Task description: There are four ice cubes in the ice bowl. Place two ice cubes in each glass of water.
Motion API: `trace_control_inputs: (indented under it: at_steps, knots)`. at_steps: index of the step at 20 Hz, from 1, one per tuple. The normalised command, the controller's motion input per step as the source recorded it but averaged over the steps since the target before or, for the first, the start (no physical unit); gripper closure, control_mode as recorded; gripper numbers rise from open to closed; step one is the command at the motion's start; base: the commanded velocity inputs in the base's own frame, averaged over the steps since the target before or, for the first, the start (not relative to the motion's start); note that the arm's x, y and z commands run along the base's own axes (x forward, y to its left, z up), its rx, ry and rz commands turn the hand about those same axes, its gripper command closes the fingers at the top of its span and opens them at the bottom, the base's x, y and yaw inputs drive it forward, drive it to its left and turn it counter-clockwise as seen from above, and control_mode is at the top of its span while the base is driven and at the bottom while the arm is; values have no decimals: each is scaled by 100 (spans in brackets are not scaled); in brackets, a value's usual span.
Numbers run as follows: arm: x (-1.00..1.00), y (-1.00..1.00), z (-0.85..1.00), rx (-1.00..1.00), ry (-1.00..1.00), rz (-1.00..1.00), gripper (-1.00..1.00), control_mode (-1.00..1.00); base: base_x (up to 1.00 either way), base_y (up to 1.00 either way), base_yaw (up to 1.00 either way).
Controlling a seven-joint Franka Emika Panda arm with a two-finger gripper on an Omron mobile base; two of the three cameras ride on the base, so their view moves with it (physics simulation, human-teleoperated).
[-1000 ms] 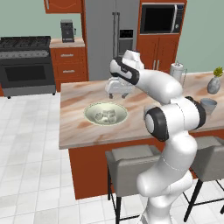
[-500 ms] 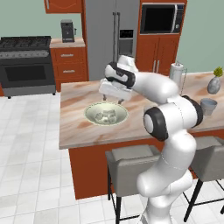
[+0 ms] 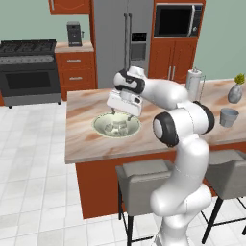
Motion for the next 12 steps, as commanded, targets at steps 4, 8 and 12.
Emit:
trace_control_inputs:
  at_steps: [4, 8, 12]
  knots:
    - [22, 0, -13, 0, 17, -14, -100, -100, 0, 0, 0]
    - [17, 1, -11, 0, 14, -6, -100, -100, 0, 0, 0]
    - [6, 6, -12, 0, 10, -2, -100, -100, 0, 0, 0]
